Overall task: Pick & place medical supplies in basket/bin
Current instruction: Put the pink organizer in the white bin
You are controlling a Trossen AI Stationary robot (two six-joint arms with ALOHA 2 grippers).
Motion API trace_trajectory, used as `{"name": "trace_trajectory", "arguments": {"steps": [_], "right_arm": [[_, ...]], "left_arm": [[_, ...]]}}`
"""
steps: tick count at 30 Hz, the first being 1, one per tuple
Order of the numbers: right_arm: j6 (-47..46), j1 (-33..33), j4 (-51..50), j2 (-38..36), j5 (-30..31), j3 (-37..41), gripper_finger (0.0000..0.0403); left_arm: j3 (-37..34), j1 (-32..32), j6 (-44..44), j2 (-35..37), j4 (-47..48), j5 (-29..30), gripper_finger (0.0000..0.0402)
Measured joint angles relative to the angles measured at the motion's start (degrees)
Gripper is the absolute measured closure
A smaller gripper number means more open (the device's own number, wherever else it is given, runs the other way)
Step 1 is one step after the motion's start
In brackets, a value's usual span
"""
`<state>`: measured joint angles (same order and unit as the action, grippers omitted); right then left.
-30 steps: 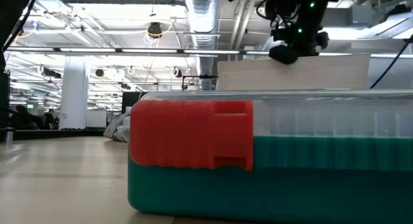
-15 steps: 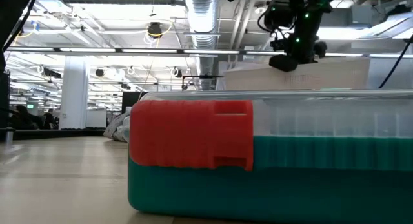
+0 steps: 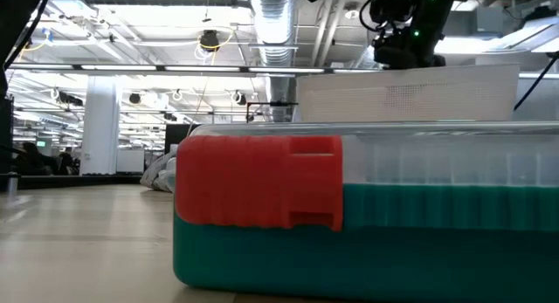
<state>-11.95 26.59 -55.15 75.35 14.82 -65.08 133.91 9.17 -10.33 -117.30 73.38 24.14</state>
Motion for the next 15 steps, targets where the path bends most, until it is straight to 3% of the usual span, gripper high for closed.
{"name": "trace_trajectory", "arguments": {"steps": [15], "right_arm": [[-0.3,0.0,1.7,0.0,0.3,0.0,0.0174]], "left_arm": [[0.0,0.0,0.0,0.0,0.0,0.0,0.026]]}}
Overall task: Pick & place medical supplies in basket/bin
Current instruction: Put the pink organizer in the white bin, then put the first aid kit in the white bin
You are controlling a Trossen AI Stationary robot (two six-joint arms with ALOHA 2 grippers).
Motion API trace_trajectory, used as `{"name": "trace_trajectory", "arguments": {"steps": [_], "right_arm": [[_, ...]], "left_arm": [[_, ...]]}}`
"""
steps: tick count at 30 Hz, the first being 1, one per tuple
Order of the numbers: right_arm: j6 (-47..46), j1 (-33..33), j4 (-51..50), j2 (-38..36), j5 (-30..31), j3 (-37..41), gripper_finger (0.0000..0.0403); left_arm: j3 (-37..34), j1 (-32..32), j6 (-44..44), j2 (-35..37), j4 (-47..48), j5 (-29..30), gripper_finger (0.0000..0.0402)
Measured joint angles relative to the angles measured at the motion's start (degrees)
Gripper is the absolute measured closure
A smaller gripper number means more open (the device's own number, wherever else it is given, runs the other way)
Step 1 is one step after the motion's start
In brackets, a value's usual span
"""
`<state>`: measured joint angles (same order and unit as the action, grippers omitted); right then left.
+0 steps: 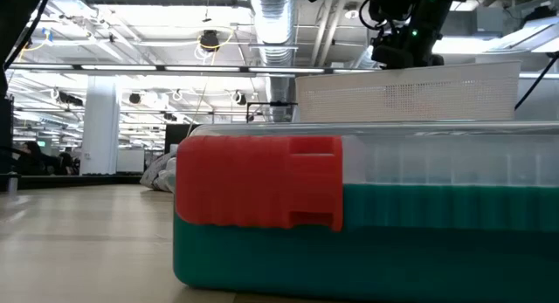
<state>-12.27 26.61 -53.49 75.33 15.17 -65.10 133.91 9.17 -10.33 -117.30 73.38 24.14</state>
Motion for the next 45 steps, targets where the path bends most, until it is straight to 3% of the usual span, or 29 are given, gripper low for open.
{"name": "trace_trajectory", "arguments": {"steps": [14,27,37,45], "right_arm": [[0.4,1.6,-1.1,-0.2,2.3,-0.2,0.0167],[2.1,1.3,1.6,0.0,2.7,-0.1,0.0032],[2.8,-0.5,0.1,-1.1,-7.4,-7.0,0.001],[0.4,-9.5,-7.3,-6.4,10.1,-16.6,0.001]], "left_arm": [[0.0,0.0,0.0,0.0,0.0,0.0,0.026],[0.0,0.0,0.0,0.0,0.0,0.0,0.026],[0.0,0.0,0.0,0.0,0.0,0.0,0.026],[0.0,0.0,0.0,0.0,0.0,0.0,0.026]]}}
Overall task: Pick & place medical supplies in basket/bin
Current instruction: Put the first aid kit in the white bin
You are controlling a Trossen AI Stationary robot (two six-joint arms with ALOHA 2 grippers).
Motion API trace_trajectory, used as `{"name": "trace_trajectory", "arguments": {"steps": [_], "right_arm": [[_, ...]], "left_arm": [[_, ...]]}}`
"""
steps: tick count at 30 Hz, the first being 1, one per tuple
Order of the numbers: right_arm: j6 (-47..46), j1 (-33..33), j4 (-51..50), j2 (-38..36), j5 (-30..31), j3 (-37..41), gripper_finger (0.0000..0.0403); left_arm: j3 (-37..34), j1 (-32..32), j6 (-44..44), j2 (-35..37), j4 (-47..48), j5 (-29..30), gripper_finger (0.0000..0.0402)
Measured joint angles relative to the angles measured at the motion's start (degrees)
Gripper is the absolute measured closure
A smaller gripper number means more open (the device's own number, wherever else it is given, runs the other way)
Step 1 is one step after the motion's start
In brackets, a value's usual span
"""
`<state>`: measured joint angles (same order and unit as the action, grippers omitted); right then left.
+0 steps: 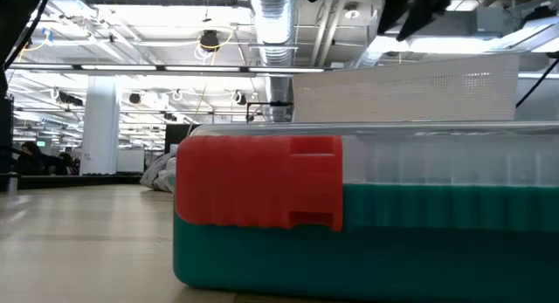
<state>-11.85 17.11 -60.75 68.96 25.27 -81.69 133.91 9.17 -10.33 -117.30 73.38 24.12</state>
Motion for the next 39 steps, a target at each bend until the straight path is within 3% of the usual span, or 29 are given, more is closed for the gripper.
{"name": "trace_trajectory", "arguments": {"steps": [4,9,14,19,24,28,31,39], "right_arm": [[-4.4,-7.5,-5.6,-2.7,-3.1,-0.6,0.001],[-15.3,-22.1,-10.4,-3.5,-6.9,-0.6,0.001],[-25.2,-37.6,-10.5,-0.9,-7.2,-0.6,0.001],[-33.1,-48.5,-10.4,4.2,-7.2,-0.6,0.001],[-35.2,-55.1,-10.4,11.1,-6.6,-0.6,0.001],[-37.3,-58.2,-10.8,16.9,-0.5,-0.6,0.001],[-41.1,-59.4,-12.7,20.6,0.1,-0.6,0.001],[-54.4,-64.7,-18.5,27.1,3.7,-0.5,0.001]], "left_arm": [[0.0,0.0,0.0,0.0,0.0,0.0,0.026],[0.0,0.0,0.0,0.0,0.0,0.0,0.026],[0.0,0.0,0.0,0.0,0.0,0.0,0.026],[0.0,0.0,0.0,0.0,-1.2,0.0,0.026],[0.0,-0.4,0.7,0.0,-6.3,-0.5,0.026],[0.0,-0.9,-5.1,0.0,-7.3,-10.2,0.026],[-0.3,-0.8,-9.2,0.0,-7.0,-17.3,0.026],[-6.5,2.7,-11.5,0.2,-4.1,-20.8,0.026]]}}
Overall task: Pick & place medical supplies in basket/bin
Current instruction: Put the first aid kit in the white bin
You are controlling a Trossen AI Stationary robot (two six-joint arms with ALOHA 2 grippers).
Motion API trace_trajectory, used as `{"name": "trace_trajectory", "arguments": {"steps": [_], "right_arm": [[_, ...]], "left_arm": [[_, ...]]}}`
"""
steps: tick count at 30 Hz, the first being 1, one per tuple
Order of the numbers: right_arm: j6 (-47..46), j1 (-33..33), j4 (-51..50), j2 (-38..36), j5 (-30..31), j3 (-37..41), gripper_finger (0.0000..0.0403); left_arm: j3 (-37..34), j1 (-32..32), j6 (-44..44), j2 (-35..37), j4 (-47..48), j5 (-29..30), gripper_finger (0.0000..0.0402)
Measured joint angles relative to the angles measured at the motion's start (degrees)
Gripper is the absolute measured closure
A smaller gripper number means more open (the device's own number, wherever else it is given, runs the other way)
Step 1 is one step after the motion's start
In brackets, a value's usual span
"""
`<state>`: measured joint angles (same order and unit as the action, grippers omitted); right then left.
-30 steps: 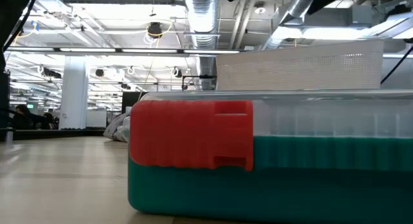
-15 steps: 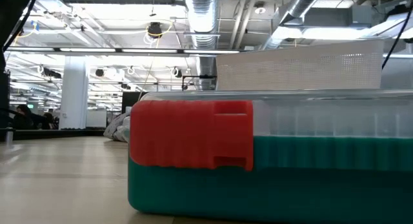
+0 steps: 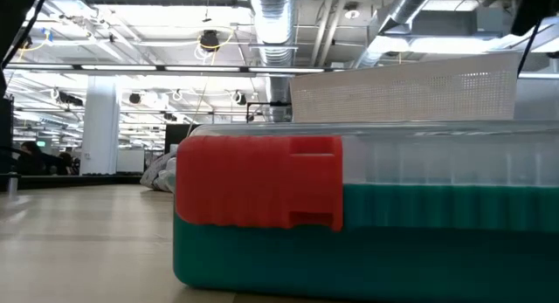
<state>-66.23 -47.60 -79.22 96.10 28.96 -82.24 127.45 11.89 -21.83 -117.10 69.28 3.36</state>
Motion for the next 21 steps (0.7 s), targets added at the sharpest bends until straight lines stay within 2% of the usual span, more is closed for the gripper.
{"name": "trace_trajectory", "arguments": {"steps": [5,9,11,14,17,19,21], "right_arm": [[-0.1,-3.9,0.1,1.5,1.6,0.0,0.001],[0.1,-6.2,0.2,1.2,2.1,0.0,0.001],[0.2,-7.1,-0.1,0.6,3.0,0.0,0.001],[0.2,-8.1,-0.3,-0.4,4.0,0.0,0.001],[0.7,-8.7,-0.3,-1.7,4.9,0.0,0.001],[1.8,-8.7,-0.3,-2.3,6.2,0.0,0.001],[3.6,-8.7,-0.2,-2.7,7.7,0.0,0.001]], "left_arm": [[-7.2,2.3,-2.4,-0.1,-4.8,-2.2,0.026],[-14.3,3.6,-10.2,-0.2,-12.7,-10.5,0.026],[-17.9,5.0,-10.6,-0.2,-19.5,-15.1,0.026],[-21.5,8.8,-10.6,-0.3,-28.2,-19.1,0.026],[-24.7,12.5,-7.4,-0.2,-35.3,-18.8,0.026],[-25.6,14.7,-2.0,-0.2,-37.0,-15.2,0.026],[-25.6,16.9,3.4,-0.2,-37.4,-8.8,0.026]]}}
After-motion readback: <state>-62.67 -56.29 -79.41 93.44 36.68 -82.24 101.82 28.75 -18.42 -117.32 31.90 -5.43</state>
